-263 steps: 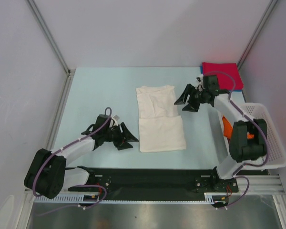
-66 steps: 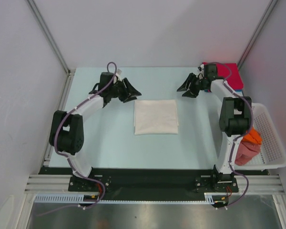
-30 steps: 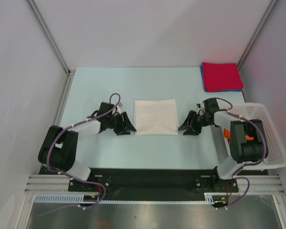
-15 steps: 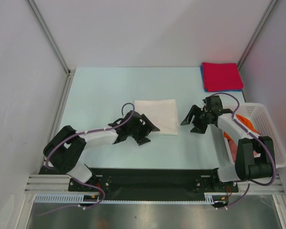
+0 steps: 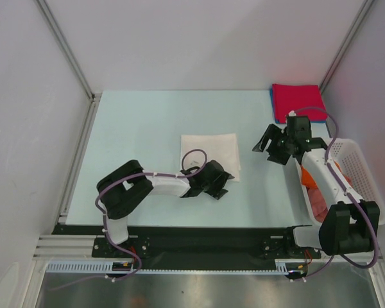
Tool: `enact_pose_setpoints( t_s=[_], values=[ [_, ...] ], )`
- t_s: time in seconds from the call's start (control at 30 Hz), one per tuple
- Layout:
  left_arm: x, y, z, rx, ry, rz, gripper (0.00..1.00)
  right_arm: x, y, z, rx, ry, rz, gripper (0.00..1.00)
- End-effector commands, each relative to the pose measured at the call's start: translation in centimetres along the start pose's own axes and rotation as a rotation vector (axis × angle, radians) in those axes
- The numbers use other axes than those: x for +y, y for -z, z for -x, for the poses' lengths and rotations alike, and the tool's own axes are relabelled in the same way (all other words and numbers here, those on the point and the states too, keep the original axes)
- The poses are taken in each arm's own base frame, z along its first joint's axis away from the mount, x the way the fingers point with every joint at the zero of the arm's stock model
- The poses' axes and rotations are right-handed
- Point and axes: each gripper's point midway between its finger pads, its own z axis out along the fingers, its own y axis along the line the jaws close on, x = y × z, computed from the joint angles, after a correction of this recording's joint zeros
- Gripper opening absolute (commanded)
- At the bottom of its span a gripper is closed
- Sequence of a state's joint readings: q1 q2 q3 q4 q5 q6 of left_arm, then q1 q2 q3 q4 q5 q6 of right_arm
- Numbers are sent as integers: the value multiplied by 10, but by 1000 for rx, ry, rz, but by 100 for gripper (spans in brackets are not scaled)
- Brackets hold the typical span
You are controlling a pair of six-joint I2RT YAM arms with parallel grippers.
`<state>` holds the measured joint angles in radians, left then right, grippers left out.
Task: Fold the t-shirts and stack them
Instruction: Neatly place the folded tshirt to the corner
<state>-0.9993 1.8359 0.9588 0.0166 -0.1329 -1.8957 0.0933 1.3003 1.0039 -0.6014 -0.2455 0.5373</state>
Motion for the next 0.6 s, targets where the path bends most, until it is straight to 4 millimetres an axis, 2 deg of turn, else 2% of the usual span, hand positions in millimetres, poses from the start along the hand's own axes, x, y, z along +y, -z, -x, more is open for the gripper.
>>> enact_pose_setpoints(
  t_s=[0.0, 0.03, 0.17, 0.27, 0.43, 0.57],
  values=[
    [3, -24, 5, -79, 163, 6, 69, 4, 13, 16, -46, 27, -13, 77],
    [-2, -26, 3, -84, 196, -5, 68, 5, 13, 16, -41, 20, -13, 77],
    [2, -37, 4, -117, 257, 11, 60, 7, 12, 23, -42, 19, -19, 78],
    [17, -40, 15, -174, 307, 60, 53, 13, 15, 34, -66, 32, -15, 78],
    [15, -42, 18, -212, 319, 76, 53, 19, 17, 45, -84, 32, -8, 78],
    [23, -45, 24, -243, 354, 102, 53, 19, 12, 46, -76, 31, -7, 78]
  ],
)
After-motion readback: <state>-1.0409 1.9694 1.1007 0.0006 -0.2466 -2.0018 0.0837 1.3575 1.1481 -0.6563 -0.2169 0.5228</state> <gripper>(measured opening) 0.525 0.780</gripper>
